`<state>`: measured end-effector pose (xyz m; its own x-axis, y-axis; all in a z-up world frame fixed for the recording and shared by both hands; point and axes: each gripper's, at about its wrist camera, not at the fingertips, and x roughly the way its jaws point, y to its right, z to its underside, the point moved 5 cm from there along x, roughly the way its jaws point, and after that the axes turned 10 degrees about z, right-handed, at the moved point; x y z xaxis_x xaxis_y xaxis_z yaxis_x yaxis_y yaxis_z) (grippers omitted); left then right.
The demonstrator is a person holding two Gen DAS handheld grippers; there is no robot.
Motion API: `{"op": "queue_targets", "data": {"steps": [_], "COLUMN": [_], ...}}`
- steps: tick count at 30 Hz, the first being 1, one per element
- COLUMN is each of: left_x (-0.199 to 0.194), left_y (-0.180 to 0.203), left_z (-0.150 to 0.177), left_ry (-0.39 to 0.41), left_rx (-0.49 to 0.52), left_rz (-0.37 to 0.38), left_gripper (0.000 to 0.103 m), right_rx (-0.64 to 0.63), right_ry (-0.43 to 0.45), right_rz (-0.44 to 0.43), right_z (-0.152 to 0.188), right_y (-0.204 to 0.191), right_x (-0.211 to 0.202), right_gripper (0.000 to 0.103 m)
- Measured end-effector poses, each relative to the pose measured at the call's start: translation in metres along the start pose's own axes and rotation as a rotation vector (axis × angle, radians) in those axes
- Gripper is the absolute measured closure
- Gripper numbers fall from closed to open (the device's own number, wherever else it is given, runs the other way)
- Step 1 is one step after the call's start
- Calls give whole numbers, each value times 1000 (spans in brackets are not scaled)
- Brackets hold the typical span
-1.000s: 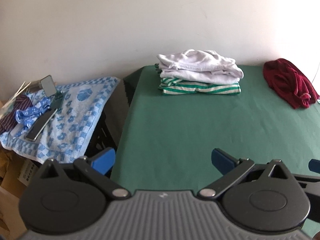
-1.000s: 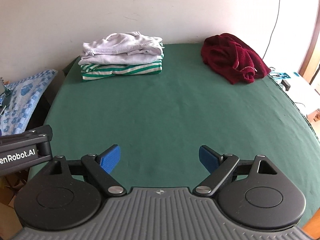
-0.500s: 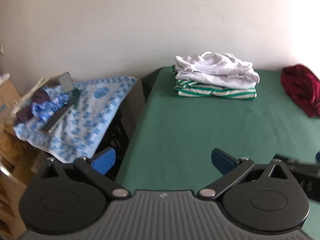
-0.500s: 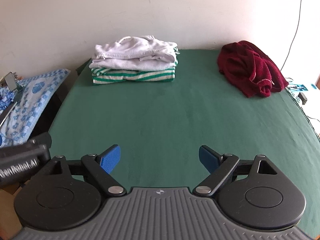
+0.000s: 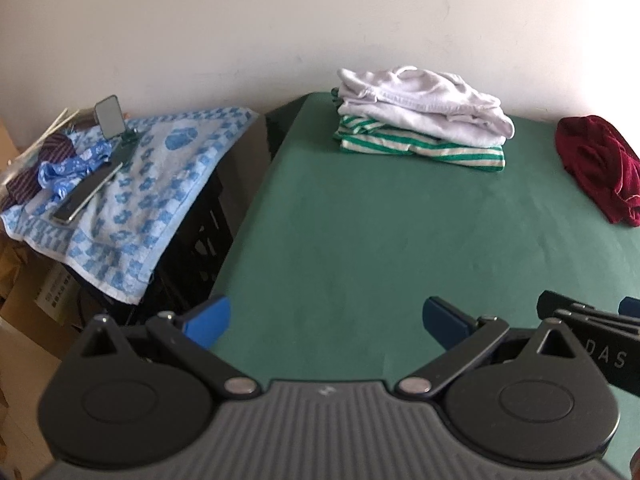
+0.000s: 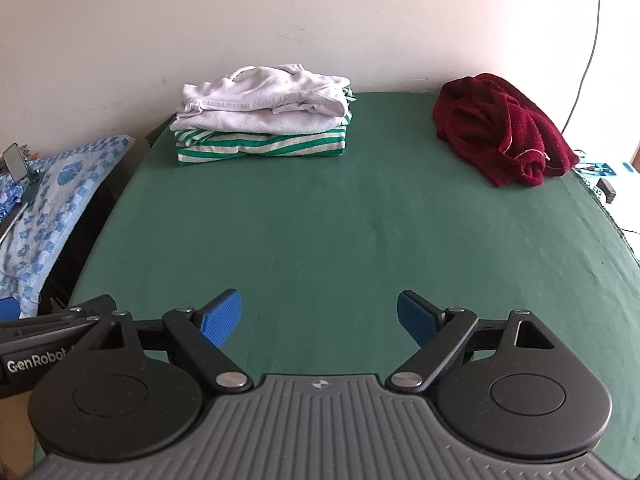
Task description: Fold clothes
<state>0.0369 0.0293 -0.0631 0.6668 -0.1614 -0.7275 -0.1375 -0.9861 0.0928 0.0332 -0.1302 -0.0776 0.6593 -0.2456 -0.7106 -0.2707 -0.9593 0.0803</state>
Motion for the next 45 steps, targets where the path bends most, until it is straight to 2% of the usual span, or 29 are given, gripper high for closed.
{"op": "queue_targets", "data": {"steps": [6, 11, 13, 15, 17, 18, 21, 22, 23, 25, 28, 30, 31, 33, 35, 40, 41, 43, 44, 45], "left_x": [5, 18, 20, 19, 12, 5, -18, -20, -18, -16, -22, -26, -24, -14, -6, -16, -18, -20, -21, -21], "left_y": [-4, -6, -5, -7, -10, -12, -9, -4, 0, 1, -9, -18, -20, -14, 2, 19, 20, 15, 11, 8], "left_z": [-2, -5, -5, -7, -10, -12, -17, -20, -23, -27, -32, -34, -36, -45, -51, -49, -49, -51, -52, -53], "left_ry": [7, -8, 1, 34, 114, 173, 336, 331, 297, 245, 279, 303, 284, 193, 127, 217, 226, 236, 251, 262], "left_rx": [44, 47, 36, 10, -35, -41, 16, 58, 90, 90, -25, -120, -129, -47, 129, 216, 198, 68, 4, -31], "left_rz": [-22, 15, 50, 119, 216, 225, 97, 50, 55, 135, 236, 344, 357, 288, 186, 156, 203, 408, 460, 454], "left_gripper": [1, 1, 1, 1, 1, 1, 0, 0, 0, 1, 1, 1, 1, 1, 1, 1, 1, 1, 0, 0], "right_rx": [-5, 6, 10, 13, 8, 1, -29, -40, -51, -55, -45, -50, -54, -57, -49, -61, -66, -67, -65, -63], "right_ry": [9, 10, -3, -10, -14, -9, 28, 40, 51, 61, 61, 50, 42, 21, 5, 10, 12, 15, 16, 19], "right_rz": [12, 16, 22, 22, 8, 9, 25, 30, 34, 45, 56, 53, 57, 63, 59, 67, 70, 73, 72, 70], "right_z": [1, 1, 1, 2, 1, 1, 0, -1, -2, -4, -8, -10, -10, -11, -11, -10, -10, -10, -11, -11], "right_y": [-5, -7, -8, -6, -5, -5, -5, -6, -6, -5, -4, -4, -5, -7, -7, -9, -9, -8, -8, -7], "right_x": [1, 11, 16, 19, 21, 20, 16, 15, 13, 12, 11, 14, 16, 20, 22, 22, 22, 21, 21, 20], "right_gripper": [16, 16, 17, 17, 18, 18, 18, 18, 18, 18, 19, 19, 19, 19, 20, 20, 20, 20, 20, 20]}}
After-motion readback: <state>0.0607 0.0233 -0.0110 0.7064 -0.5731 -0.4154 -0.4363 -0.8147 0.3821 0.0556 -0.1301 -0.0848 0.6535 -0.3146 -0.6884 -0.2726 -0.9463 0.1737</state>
